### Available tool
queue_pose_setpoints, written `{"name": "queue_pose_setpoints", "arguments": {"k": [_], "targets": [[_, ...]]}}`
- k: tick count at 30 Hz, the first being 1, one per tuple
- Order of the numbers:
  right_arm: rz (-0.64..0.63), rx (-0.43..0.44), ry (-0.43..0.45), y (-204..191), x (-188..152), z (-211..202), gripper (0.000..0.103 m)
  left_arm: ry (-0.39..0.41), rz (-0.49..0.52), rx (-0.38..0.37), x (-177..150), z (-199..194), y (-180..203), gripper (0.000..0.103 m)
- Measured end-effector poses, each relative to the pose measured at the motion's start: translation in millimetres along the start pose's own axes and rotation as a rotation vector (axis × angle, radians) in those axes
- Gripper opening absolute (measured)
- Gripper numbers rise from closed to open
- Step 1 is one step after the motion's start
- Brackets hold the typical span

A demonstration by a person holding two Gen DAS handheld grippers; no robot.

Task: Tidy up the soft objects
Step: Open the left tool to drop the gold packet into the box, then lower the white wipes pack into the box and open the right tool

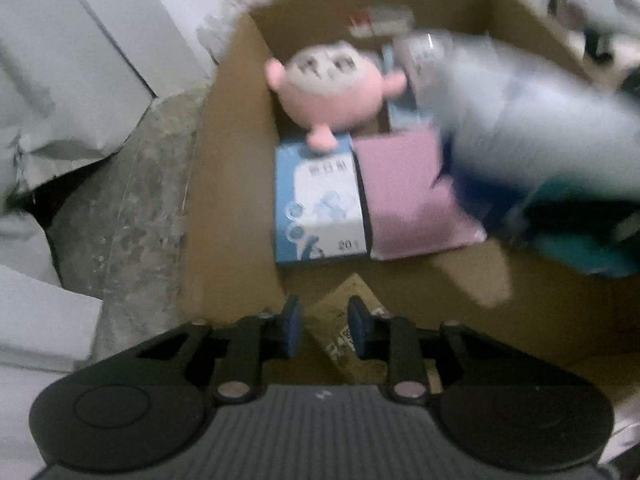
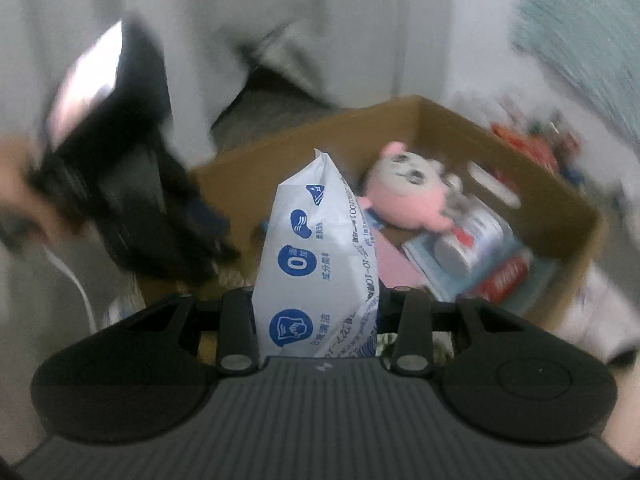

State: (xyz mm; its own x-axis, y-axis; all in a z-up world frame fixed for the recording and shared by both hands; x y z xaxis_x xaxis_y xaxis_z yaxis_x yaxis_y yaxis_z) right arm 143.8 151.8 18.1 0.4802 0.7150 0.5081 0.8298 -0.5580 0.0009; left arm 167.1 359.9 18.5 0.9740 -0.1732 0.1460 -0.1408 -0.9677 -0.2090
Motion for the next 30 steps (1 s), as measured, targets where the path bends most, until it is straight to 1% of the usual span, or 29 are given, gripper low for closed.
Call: {"name": "queue_pose_setpoints", "arguments": {"k": [2,4,5,6,7,8,9,10,11,12,13,15,16,17,19,20,21,22,23,24,26,27,28,29,30], "targets": [[-0.145,-0.015,-0.025,-15.9,3.6,6.3,0.037,0.052,-0.027,-0.005,-11.1,-14.6,-9.4,0.032],[-0.326,-0.026,-0.080,-37.4,3.7,19.8,0.037,0.087,-0.043,0.002,-18.0,-21.1,-16.2,0.037],[-0.420,-0.025,-0.119,-47.2,1.3,27.9,0.037,0.096,-0.054,0.000,-21.7,-23.3,-19.5,0.037],[-0.523,-0.022,-0.181,-57.4,-3.3,38.9,0.038,0.102,-0.066,-0.001,-22.9,-23.4,-23.5,0.040],[-0.582,-0.023,-0.235,-62.9,-7.1,47.5,0.038,0.103,-0.075,0.000,-24.9,-23.7,-26.6,0.042],[-0.599,-0.033,-0.291,-63.1,-8.2,56.0,0.040,0.101,-0.072,-0.008,-26.2,-23.8,-28.4,0.043],[-0.599,-0.054,-0.327,-60.3,-7.4,61.6,0.044,0.100,-0.070,-0.025,-27.3,-23.4,-29.7,0.050],[-0.609,-0.079,-0.355,-56.5,-7.4,64.5,0.053,0.094,-0.066,-0.041,-27.0,-21.1,-30.7,0.055],[-0.625,-0.096,-0.372,-52.9,-7.7,65.6,0.062,0.086,-0.055,-0.055,-28.7,-20.9,-28.4,0.056],[-0.645,-0.107,-0.385,-50.0,-10.0,62.9,0.068,0.082,-0.036,-0.058,-28.6,-21.6,-25.6,0.056],[-0.650,-0.100,-0.391,-47.7,-11.1,59.0,0.080,0.080,-0.016,-0.051,-26.7,-21.2,-21.9,0.056],[-0.634,-0.075,-0.382,-43.6,-12.3,47.1,0.081,0.077,0.014,-0.051,-22.8,-17.8,-14.9,0.056],[-0.614,-0.051,-0.383,-38.4,-11.8,42.5,0.081,0.063,0.028,-0.065,-20.6,-15.7,-11.6,0.056],[-0.579,-0.014,-0.382,-32.4,-11.0,40.1,0.081,0.045,0.043,-0.081,-16.3,-12.1,-7.5,0.056],[-0.467,0.103,-0.386,-18.4,-6.7,34.7,0.081,0.000,0.070,-0.087,-8.5,-3.1,1.1,0.057],[-0.417,0.147,-0.389,-13.7,-6.3,33.2,0.081,-0.041,0.088,-0.090,-3.5,3.6,5.5,0.060],[-0.375,0.190,-0.394,-11.0,-7.6,32.0,0.080,-0.080,0.102,-0.099,0.5,10.1,8.5,0.069],[-0.368,0.217,-0.401,-11.3,-10.0,32.5,0.080,-0.121,0.109,-0.110,2.8,17.1,11.9,0.075],[-0.384,0.234,-0.399,-14.4,-14.3,31.4,0.081,-0.162,0.111,-0.120,6.2,24.3,13.7,0.076],[-0.414,0.234,-0.385,-18.5,-17.8,30.1,0.081,-0.203,0.112,-0.124,9.4,32.4,16.1,0.075],[-0.423,0.240,-0.374,-20.5,-20.0,25.8,0.079,-0.253,0.118,-0.117,11.8,43.9,19.8,0.061],[-0.399,0.259,-0.378,-17.3,-18.2,24.1,0.079,-0.277,0.118,-0.117,11.8,50.5,21.4,0.054],[-0.366,0.287,-0.377,-13.4,-15.5,23.1,0.078,-0.278,0.115,-0.104,10.4,54.1,22.9,0.052],[-0.330,0.309,-0.376,-8.7,-13.2,21.5,0.078,-0.269,0.149,-0.077,9.1,52.3,27.4,0.047],[-0.313,0.314,-0.372,-5.5,-11.1,23.0,0.077,-0.251,0.175,-0.054,8.2,48.7,30.9,0.033]]}}
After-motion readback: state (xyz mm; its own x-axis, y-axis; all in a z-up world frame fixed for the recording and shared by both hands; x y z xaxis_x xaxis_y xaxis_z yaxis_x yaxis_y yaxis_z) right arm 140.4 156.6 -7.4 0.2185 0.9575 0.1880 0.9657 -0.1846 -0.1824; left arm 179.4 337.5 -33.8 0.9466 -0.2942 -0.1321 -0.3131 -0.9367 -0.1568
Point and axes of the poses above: each gripper's, at about its wrist camera, not at the fingertips, and z roughly the way its jaws point, y to its right, x to its top, the point moved 4 cm from there along z, roughly the way its jaws point, and after that the axes turned 14 degrees about -y, right-handed, at the moved point
